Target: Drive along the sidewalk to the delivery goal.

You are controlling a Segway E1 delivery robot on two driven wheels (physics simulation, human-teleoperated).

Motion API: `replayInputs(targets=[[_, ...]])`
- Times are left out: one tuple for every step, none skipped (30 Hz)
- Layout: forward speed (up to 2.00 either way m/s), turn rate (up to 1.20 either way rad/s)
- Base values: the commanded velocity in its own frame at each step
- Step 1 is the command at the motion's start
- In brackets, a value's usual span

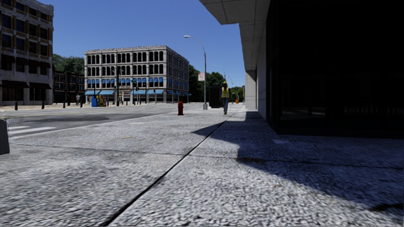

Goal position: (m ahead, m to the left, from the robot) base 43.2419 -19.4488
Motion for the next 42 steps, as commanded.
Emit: replayInputs(targets=[[2.0,0.5],[2.0,0.5],[2.0,0.53],[2.0,0.54],[2.0,0.55],[2.0,0.55],[2.0,0.57],[2.0,0.58],[2.0,0.59],[2.0,0.59],[2.0,0.59],[2.0,0.59],[2.0,0.59],[2.0,0.59],[2.0,0.59],[2.0,0.59],[2.0,0.59],[2.0,0.59],[2.0,0.47],[2.0,0.32],[2.0,0.2],[2.0,0.2],[2.0,0.0],[2.0,0.0],[2.0,0.0],[2.0,0.0],[2.0,0.0],[2.0,0.0],[2.0,0.0],[2.0,0.0],[2.0,0.0],[2.0,0.0],[2.0,0.0],[2.0,0.0],[2.0,0.0],[2.0,0.0],[2.0,0.0],[2.0,0.0],[2.0,0.0],[2.0,0.0],[2.0,0.0],[2.0,0.0]])
